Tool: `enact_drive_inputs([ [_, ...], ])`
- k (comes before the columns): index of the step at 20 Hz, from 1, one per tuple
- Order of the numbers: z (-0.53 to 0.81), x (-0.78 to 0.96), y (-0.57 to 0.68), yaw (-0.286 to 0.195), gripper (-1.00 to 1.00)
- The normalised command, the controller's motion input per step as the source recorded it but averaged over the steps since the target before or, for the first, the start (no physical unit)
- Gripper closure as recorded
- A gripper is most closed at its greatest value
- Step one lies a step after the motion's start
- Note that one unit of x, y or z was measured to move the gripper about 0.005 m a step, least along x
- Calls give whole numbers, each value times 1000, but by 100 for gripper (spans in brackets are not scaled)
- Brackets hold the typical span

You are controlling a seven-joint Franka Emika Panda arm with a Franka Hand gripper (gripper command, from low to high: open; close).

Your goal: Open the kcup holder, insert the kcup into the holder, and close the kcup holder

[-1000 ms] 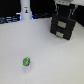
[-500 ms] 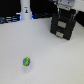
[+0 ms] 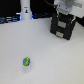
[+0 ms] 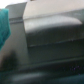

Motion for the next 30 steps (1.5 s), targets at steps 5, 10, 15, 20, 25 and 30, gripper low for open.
enact_drive_inputs([
  [5,-395,-460,71,9,100],
  [10,-196,-265,48,13,100],
  [15,-14,-21,-1,-1,100],
  [20,-9,33,-9,-5,100],
  [25,-8,-10,20,2,100],
  [30,226,442,-223,4,100],
])
